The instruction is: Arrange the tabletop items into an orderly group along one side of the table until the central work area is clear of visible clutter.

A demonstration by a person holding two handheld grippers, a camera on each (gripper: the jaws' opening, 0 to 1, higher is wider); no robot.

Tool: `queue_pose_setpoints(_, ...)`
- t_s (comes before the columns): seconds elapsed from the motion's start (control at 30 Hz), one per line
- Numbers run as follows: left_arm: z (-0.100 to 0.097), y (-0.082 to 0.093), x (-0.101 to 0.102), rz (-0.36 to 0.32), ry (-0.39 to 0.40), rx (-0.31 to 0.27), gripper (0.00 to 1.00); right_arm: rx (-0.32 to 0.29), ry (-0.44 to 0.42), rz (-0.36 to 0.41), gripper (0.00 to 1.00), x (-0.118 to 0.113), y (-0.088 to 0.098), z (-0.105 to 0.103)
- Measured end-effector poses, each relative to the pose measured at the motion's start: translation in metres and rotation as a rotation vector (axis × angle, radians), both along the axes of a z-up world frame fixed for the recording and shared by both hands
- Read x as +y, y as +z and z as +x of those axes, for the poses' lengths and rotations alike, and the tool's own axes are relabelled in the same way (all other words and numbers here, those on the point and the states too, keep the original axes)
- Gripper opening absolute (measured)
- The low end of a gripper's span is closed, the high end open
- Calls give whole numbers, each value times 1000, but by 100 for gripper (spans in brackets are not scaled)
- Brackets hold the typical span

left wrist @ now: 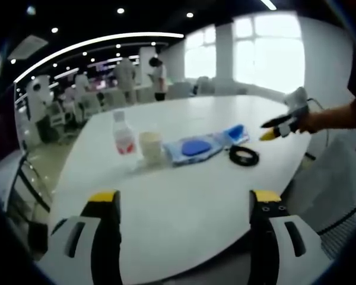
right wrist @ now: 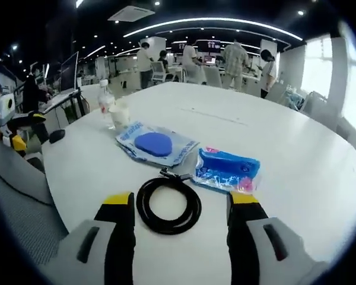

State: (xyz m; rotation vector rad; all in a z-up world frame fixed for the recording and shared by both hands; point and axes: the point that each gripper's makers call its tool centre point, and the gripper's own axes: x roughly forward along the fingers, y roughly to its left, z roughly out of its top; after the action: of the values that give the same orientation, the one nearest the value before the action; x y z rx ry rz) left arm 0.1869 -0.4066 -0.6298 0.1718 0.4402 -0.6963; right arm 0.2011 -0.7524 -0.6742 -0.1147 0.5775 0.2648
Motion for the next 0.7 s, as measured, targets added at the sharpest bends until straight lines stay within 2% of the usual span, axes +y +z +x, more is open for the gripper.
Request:
queue_pose_setpoints(0.2, 0, 0, -1, -7, -7, 0, 87, -28, -12, 12, 74, 4, 12, -20)
queue_pose_setpoints(0.3, 0, 0, -1, -13, -6, -1, 88, -44, -50, 72, 76, 7, 20, -28)
queue_pose_setpoints(0.4, -1, 1, -2, -24, -9, -1, 88, -81, -57, 59, 82, 10, 29, -40)
queue_pose_setpoints(0.57, -1, 4, -3, -52, -9, 1, 90, -94, -70, 75, 89, 15, 36, -55)
queue_pose_setpoints(0.7, -2, 3, -3, -44, -16, 5, 94, -106, -70, 50, 96, 20, 37, -64)
